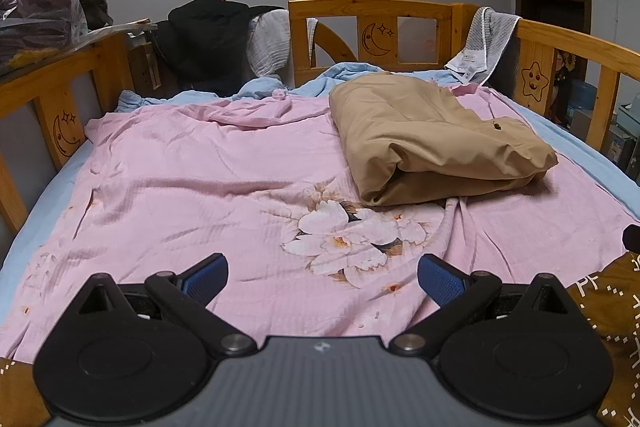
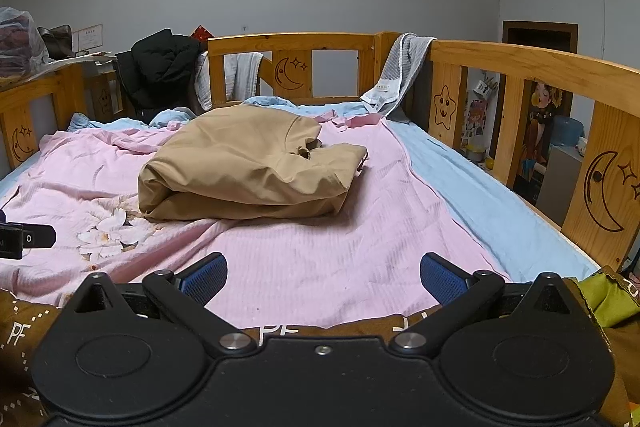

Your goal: Fold large clothes

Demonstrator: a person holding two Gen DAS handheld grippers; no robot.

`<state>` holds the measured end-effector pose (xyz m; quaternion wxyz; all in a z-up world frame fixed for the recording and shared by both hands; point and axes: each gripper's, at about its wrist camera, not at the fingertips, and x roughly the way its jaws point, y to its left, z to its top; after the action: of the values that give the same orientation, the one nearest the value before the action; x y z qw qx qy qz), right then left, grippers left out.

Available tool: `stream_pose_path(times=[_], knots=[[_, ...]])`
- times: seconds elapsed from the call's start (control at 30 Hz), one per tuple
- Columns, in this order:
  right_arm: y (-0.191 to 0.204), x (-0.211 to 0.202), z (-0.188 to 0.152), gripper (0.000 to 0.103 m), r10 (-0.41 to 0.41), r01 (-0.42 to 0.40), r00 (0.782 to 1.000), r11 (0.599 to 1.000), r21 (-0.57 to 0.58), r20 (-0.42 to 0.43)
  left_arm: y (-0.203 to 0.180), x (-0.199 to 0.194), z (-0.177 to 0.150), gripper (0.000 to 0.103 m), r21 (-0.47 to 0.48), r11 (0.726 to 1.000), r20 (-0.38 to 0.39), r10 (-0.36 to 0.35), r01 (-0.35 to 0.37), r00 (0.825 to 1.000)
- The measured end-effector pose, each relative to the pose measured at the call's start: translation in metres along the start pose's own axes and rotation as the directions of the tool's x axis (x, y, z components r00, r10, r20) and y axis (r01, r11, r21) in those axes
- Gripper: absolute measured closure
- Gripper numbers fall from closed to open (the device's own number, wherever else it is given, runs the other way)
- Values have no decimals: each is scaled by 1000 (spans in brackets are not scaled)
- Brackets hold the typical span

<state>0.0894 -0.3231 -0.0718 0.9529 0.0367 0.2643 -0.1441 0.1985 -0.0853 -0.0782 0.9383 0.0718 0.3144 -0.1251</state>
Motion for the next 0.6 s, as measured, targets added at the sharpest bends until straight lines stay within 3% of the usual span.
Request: stream_pose_path(times=[0.6], knots=[[0,7,-1,1,-1,1,1000,1000,-4,-17,-6,5,0,1,-1,1000,-31,-3,3,1000]])
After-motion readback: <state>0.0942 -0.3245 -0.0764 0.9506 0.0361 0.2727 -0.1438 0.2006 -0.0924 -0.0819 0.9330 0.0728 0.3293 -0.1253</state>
